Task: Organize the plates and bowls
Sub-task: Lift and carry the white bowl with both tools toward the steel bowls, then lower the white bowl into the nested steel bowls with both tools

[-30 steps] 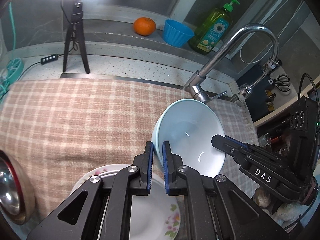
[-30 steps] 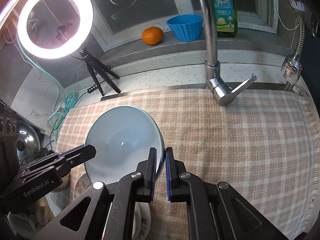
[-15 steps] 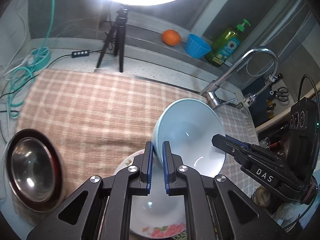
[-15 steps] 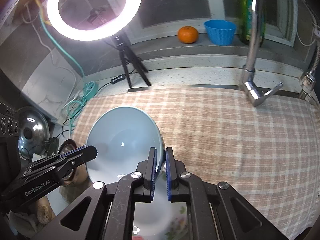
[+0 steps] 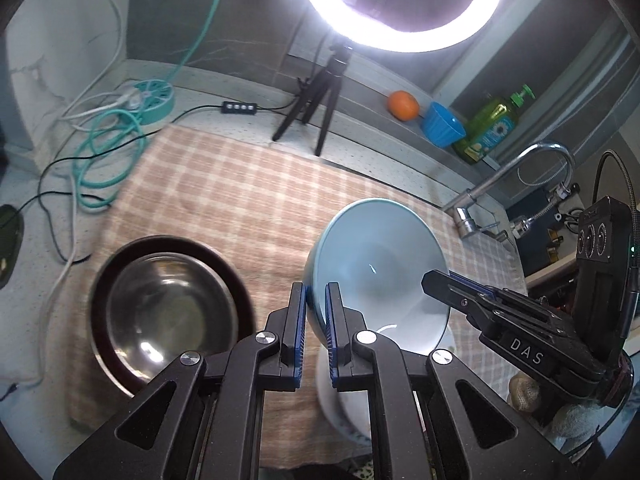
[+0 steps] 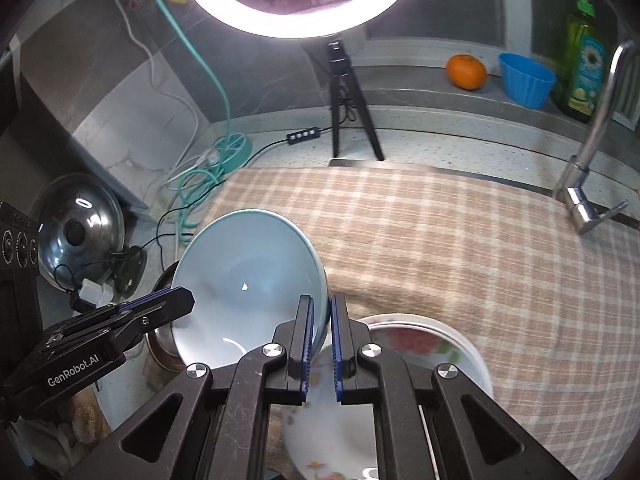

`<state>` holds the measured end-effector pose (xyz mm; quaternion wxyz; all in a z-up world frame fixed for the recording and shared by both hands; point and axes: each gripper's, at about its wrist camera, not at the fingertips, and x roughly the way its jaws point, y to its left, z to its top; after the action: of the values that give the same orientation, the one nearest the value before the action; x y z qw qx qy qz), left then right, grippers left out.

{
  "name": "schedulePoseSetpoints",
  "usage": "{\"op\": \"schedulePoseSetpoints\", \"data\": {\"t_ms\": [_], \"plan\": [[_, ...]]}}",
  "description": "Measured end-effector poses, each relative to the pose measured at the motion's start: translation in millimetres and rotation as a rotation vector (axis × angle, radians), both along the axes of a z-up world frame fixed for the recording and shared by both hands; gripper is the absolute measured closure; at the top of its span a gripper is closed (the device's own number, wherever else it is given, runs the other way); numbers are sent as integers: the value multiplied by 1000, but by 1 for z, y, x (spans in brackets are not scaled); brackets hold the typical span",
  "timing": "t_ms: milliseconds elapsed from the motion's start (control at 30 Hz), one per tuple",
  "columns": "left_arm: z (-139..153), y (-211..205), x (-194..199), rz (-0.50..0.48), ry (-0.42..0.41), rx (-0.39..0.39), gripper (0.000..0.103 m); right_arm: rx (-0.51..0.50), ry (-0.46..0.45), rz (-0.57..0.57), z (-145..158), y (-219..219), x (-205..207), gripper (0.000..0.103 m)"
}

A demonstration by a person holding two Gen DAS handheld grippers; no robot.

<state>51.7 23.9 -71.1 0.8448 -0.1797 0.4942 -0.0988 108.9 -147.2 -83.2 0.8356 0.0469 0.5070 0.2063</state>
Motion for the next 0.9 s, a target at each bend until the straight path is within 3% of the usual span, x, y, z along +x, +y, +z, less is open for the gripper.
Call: {"op": "schedulePoseSetpoints", "data": {"t_ms": [400,900], "plan": [[-13,69,-17,100,33,11,95,-14,7,116,-8,80,-4,95],[-38,107,-29,154,87,12,95,-65,46,194,-36,134,-7,95]]}}
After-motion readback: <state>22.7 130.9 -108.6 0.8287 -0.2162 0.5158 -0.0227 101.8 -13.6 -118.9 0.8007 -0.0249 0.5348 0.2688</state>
